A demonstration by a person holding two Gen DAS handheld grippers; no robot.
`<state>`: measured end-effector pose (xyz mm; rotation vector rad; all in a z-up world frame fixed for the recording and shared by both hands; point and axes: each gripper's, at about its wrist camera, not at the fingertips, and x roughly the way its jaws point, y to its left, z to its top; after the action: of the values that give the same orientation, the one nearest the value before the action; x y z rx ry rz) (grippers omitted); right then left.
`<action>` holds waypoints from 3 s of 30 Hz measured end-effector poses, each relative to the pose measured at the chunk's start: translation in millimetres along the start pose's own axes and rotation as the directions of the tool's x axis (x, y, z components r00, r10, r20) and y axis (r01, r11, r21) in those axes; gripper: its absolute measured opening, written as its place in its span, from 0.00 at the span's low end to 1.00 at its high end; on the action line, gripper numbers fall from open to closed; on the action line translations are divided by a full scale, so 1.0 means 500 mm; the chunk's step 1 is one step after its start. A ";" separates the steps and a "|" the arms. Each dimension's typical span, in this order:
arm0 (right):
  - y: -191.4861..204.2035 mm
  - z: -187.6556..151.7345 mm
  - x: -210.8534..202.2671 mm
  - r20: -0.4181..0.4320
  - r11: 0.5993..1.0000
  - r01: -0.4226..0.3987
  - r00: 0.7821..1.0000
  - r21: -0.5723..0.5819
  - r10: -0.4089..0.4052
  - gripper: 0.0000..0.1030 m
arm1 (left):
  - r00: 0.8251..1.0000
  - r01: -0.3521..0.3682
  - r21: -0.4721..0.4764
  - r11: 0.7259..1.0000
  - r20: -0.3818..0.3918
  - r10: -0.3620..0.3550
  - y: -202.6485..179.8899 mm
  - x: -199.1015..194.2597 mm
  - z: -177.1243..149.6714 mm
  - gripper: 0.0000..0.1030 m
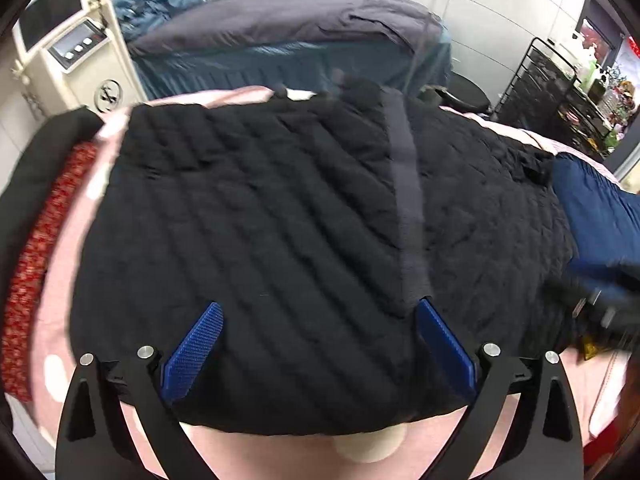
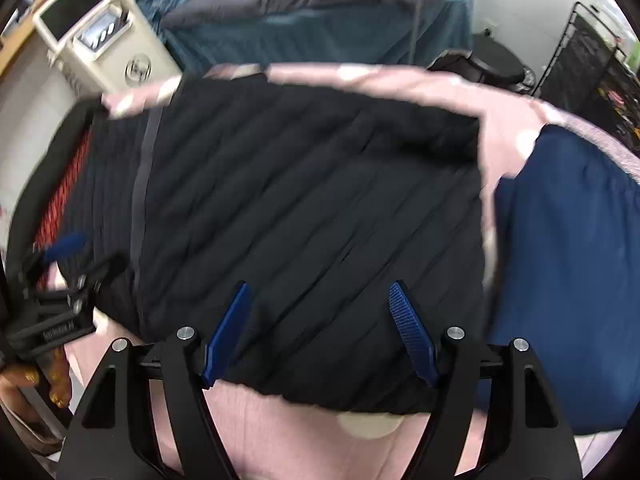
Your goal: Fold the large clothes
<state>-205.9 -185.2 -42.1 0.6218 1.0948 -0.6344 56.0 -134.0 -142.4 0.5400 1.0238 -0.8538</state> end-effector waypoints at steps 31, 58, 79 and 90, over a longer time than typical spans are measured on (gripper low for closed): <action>-0.068 0.194 0.267 -0.222 0.989 0.120 0.970 0.086 -0.098 0.79 | 0.977 -0.093 -0.052 0.994 -0.195 0.081 0.061 0.223 0.118 0.96; -0.142 -0.007 0.098 -0.092 1.000 -0.002 0.996 -0.020 0.000 0.88 | 0.989 -0.137 -0.185 0.973 -0.071 0.126 0.229 -0.070 -0.111 0.94; -0.310 0.142 0.152 -0.125 0.920 -0.253 0.945 0.298 0.301 0.93 | 0.927 0.228 -0.609 0.760 -0.103 -0.360 0.506 0.137 -0.053 0.95; -0.347 0.152 0.137 -0.110 0.925 -0.183 0.967 0.334 0.231 0.93 | 0.914 0.282 -0.587 0.759 -0.075 -0.398 0.500 0.158 -0.035 0.95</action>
<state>-265.0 -366.7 -105.7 1.0687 1.0516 -0.5935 272.2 -6.5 -219.9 -0.0875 1.5211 -0.7681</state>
